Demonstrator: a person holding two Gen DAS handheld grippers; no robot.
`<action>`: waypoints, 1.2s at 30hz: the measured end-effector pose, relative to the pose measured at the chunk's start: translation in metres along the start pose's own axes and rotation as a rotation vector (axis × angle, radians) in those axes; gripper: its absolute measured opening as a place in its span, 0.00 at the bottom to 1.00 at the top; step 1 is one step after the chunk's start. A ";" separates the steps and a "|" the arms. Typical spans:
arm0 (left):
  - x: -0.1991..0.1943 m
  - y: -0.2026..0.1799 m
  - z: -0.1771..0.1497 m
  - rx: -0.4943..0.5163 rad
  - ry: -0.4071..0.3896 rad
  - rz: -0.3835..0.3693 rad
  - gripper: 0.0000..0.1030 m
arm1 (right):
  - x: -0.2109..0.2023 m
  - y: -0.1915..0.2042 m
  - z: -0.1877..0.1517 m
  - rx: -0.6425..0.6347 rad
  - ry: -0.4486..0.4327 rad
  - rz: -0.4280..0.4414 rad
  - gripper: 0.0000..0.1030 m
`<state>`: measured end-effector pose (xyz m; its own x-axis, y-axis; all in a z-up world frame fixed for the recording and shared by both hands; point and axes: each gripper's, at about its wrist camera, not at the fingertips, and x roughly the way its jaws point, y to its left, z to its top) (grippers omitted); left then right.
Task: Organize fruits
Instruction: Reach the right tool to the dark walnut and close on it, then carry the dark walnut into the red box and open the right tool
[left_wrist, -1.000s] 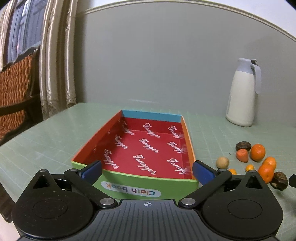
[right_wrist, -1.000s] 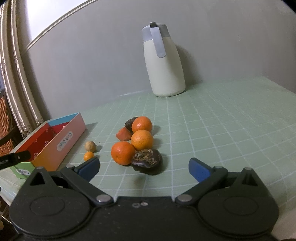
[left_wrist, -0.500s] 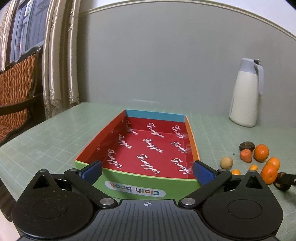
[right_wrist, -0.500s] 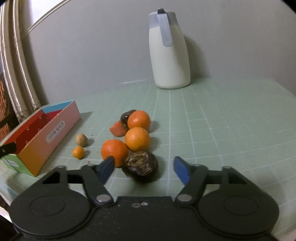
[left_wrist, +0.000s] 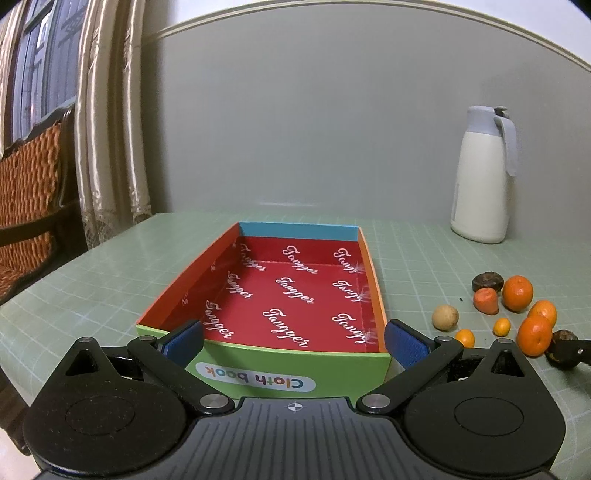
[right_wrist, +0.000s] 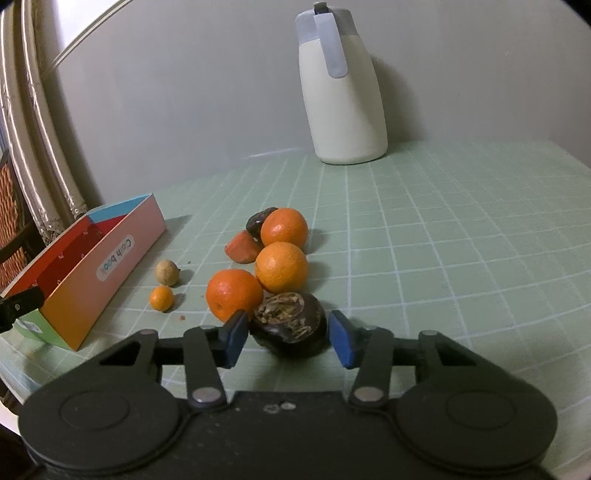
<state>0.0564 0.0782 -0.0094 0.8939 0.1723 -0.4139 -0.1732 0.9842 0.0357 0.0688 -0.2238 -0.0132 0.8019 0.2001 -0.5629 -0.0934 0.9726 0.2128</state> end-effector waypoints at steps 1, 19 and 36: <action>0.000 0.000 0.000 -0.002 0.000 0.000 1.00 | 0.001 0.001 0.000 -0.002 0.001 -0.003 0.45; 0.001 0.000 -0.001 -0.007 0.000 -0.001 1.00 | -0.004 -0.002 -0.002 -0.009 -0.021 -0.011 0.42; -0.006 0.036 -0.004 -0.050 -0.007 0.025 1.00 | -0.015 0.064 0.020 -0.098 -0.087 0.145 0.42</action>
<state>0.0431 0.1123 -0.0090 0.8919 0.1974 -0.4069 -0.2158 0.9764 0.0008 0.0623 -0.1671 0.0244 0.8234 0.3321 -0.4602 -0.2654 0.9421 0.2050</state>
